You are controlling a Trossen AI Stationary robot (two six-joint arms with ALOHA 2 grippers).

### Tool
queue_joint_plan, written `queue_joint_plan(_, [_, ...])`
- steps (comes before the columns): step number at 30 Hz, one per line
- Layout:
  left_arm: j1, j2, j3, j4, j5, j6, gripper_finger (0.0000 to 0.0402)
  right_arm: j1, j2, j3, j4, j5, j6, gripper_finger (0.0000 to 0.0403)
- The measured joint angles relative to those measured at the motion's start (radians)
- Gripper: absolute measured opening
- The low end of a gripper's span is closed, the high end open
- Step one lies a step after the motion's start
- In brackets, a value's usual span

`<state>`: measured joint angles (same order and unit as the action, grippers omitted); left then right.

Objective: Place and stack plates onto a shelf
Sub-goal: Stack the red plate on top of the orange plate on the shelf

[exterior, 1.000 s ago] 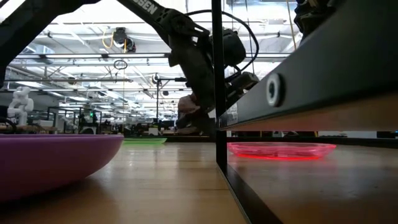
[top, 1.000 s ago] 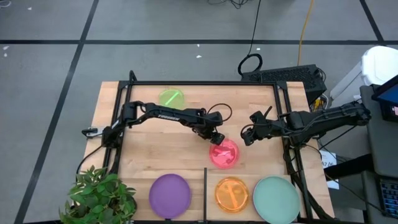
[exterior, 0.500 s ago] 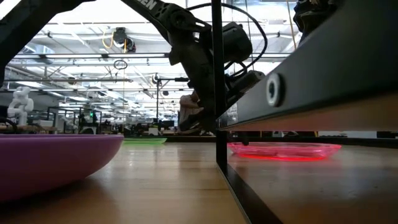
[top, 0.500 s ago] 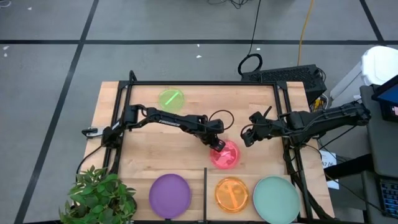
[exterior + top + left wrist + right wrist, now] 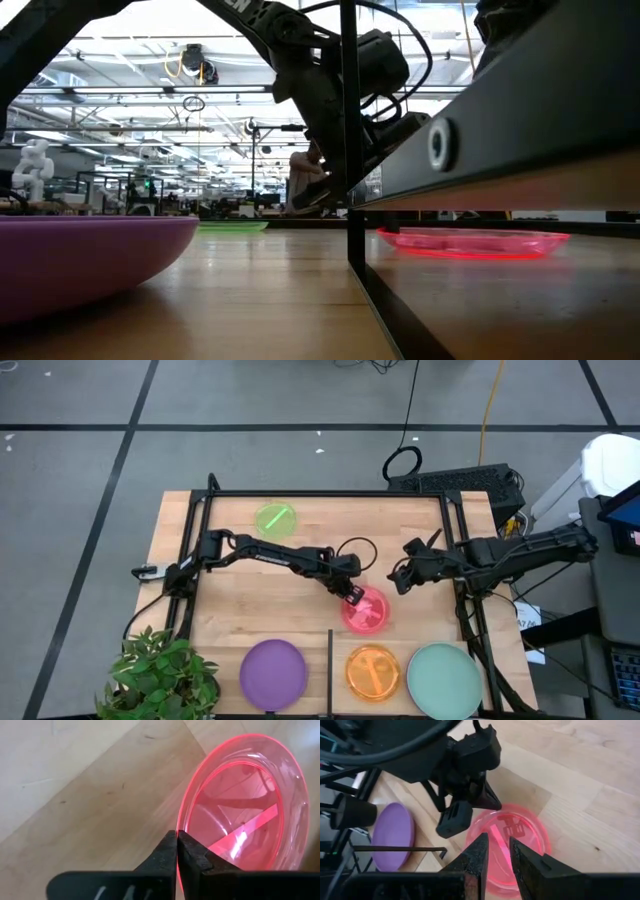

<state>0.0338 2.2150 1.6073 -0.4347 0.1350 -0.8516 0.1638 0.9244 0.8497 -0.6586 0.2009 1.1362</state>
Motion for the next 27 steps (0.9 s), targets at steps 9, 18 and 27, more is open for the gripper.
queue_joint_plan(9, [0.004, -0.090, -0.001, -0.002, 0.014, 0.005, 0.0004, 0.000, -0.124, 0.000, 0.018, 0.005, 0.011, 0.0061])
queue_joint_plan(18, [0.000, -0.225, 0.000, -0.004, 0.030, 0.019, 0.0004, 0.000, -0.205, 0.000, 0.017, 0.013, -0.051, 0.0061])
queue_joint_plan(27, [-0.064, -0.340, 0.000, 0.033, 0.059, -0.049, 0.0003, -0.001, -0.257, 0.000, 0.043, 0.108, -0.077, 0.0061])
